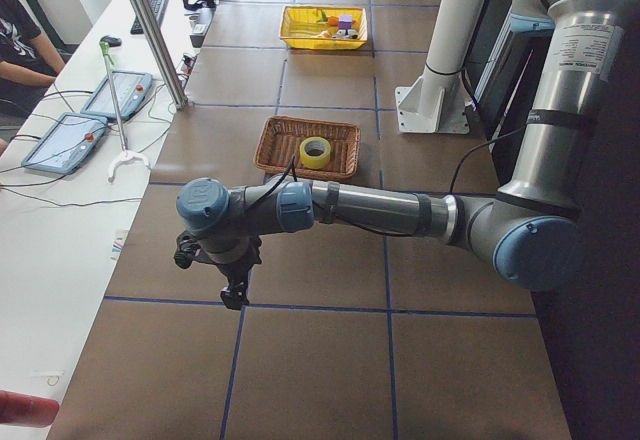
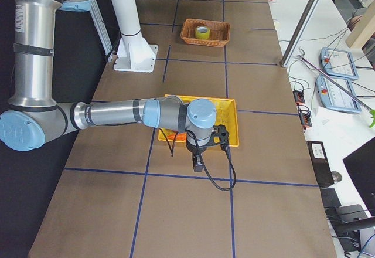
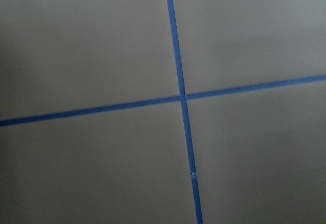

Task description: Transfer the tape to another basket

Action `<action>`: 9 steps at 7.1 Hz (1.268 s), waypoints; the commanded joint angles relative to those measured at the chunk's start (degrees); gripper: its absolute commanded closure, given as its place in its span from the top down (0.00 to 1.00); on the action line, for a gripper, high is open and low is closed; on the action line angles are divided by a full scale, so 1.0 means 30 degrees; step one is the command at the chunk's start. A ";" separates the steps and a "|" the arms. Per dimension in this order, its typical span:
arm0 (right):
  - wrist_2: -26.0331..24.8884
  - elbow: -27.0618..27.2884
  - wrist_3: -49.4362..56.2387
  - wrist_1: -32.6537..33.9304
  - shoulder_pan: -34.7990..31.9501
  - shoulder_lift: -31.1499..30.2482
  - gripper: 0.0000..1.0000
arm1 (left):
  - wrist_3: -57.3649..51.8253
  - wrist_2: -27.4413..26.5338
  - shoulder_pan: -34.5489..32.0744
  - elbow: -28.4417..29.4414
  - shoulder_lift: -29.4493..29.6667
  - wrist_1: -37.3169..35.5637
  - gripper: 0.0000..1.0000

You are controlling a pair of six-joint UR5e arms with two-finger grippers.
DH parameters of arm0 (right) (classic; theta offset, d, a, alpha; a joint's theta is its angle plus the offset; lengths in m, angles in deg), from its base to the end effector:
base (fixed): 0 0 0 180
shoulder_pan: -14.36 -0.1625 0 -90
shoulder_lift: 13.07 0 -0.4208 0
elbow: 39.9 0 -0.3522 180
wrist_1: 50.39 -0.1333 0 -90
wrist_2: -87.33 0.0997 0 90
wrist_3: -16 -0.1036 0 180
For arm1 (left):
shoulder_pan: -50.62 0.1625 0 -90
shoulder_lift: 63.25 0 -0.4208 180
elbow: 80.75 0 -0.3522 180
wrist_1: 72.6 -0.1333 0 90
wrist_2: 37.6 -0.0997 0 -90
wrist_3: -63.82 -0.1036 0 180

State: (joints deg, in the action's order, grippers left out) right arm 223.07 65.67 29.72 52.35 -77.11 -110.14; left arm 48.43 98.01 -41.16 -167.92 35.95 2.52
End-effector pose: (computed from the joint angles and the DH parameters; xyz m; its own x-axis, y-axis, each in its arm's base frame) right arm 0.0691 -0.3890 0.6075 0.6825 -0.1676 0.7114 0.1403 0.9853 0.0976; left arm -0.0749 -0.5031 0.6252 0.6791 0.1395 -0.7207 -0.1551 0.9869 0.0449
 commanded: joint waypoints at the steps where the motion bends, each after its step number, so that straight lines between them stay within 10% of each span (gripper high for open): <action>1: 0.0252 0.0026 -0.0585 0.0002 0.0256 0.0218 1.00 | 0.0706 0.0060 0.0621 -0.2969 -0.2784 0.0098 1.00; 9: 0.0224 -0.0062 -0.1787 -0.0086 0.0783 0.0393 1.00 | 0.2380 0.0061 0.0622 -0.3873 -0.3742 0.0126 1.00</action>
State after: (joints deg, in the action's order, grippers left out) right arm 223.74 65.49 25.45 52.30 -75.22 -109.30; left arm 54.95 98.31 -39.22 -179.42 24.91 2.59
